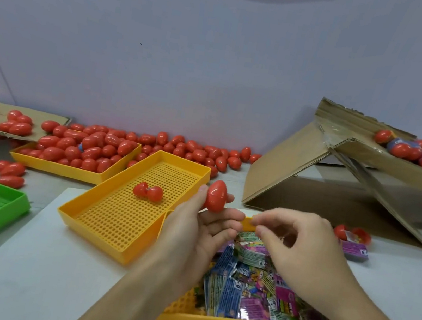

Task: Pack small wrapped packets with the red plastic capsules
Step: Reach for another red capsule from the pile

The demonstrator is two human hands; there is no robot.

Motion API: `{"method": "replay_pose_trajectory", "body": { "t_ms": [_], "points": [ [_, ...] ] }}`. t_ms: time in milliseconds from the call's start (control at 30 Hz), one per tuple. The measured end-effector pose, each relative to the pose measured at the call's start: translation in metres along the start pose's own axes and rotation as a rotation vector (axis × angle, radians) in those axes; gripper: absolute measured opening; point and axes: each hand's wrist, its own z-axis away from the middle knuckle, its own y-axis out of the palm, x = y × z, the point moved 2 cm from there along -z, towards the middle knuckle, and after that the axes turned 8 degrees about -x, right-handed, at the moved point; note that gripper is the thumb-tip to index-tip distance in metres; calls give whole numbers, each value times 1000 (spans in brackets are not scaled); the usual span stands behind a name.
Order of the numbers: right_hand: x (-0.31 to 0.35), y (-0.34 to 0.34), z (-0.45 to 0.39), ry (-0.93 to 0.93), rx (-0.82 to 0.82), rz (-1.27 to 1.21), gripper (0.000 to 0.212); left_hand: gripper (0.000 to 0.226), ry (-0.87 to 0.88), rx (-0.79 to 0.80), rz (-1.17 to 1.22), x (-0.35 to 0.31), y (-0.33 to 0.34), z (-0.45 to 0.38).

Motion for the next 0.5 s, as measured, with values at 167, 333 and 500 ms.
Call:
{"method": "replay_pose_trajectory", "body": {
  "t_ms": [167, 333, 500],
  "points": [
    [4, 12, 10, -119, 220, 282, 23, 42, -16, -66, 21, -1, -2, -1],
    [5, 16, 10, -154, 230, 358, 21, 40, -10, -94, -8, -2, 0, 0],
    [5, 9, 9, -92, 202, 282, 10, 38, 9, -115, -61, -2, 1, 2]
  ]
}}
